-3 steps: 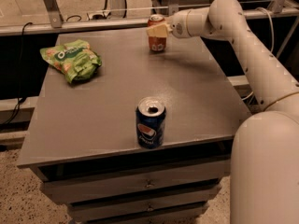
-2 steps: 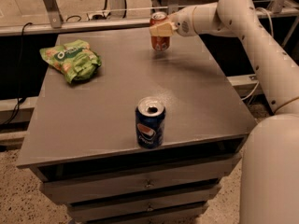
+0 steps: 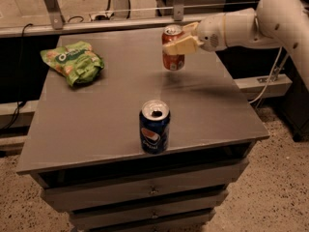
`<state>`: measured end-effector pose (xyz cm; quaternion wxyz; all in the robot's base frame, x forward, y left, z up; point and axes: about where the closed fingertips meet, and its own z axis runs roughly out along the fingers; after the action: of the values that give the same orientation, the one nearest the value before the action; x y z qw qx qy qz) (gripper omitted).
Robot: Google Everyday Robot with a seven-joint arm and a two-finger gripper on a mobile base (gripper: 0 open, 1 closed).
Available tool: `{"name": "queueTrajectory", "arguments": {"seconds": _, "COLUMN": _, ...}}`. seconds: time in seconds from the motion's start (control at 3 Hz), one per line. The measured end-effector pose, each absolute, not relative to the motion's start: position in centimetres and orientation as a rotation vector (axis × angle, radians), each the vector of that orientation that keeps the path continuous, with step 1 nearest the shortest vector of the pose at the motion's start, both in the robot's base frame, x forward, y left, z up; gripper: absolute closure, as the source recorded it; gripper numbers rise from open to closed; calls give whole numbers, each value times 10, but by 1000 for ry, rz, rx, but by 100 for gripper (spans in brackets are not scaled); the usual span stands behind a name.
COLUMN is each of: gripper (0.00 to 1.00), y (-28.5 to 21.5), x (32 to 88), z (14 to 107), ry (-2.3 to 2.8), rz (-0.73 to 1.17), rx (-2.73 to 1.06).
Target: Move coke can near pepsi can
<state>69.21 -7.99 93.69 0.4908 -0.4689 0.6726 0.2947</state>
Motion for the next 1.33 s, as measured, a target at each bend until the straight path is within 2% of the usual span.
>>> {"name": "queueTrajectory", "arguments": {"seconds": 0.67, "gripper": 100, "y": -108, "x": 596, "z": 922, "ry": 1468, "rz": 815, "rx": -1258}}
{"name": "queueTrajectory", "arguments": {"seconds": 1.33, "gripper": 100, "y": -111, "x": 537, "z": 911, "ry": 1319, "rz": 897, "rx": -1428}}
